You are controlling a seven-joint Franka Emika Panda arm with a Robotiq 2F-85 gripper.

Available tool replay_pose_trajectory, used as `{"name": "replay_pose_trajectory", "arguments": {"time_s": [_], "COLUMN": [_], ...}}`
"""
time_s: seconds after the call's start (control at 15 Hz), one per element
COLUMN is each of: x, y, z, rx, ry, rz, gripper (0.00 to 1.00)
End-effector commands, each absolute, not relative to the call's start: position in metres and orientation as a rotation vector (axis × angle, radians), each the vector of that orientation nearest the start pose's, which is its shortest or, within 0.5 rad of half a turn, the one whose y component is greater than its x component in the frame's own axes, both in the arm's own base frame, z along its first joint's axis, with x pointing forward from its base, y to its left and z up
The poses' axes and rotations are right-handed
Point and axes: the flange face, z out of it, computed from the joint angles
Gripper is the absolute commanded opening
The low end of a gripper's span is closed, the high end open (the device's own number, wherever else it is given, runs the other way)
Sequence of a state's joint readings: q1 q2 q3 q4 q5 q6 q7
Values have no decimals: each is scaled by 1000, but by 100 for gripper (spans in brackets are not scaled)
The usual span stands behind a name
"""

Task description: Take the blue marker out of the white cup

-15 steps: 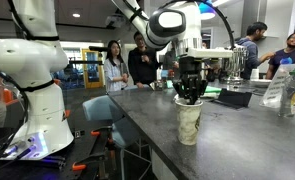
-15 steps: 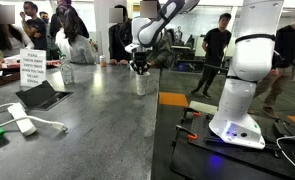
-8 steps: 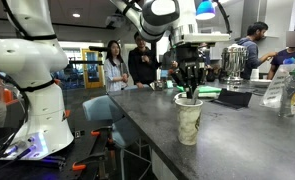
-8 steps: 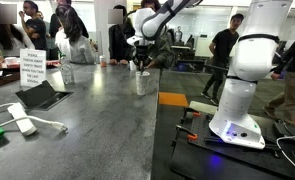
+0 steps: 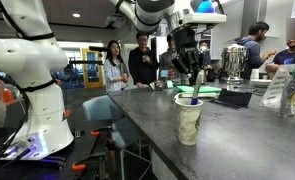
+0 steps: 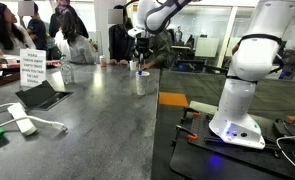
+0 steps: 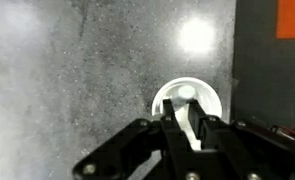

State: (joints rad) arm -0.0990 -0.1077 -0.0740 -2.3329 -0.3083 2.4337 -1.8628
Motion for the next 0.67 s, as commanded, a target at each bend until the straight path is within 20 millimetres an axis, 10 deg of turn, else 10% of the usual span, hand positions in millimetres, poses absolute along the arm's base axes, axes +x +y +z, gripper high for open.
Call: {"name": "replay_pose_trajectory", "arguments": {"time_s": [0.0,0.6], "x": [503,525], "y": [-86,-36], "z": [424,464], "rx": [1563,1588], "ry": [2316,2252], "rz": [-151,50], "gripper": [6,6]}}
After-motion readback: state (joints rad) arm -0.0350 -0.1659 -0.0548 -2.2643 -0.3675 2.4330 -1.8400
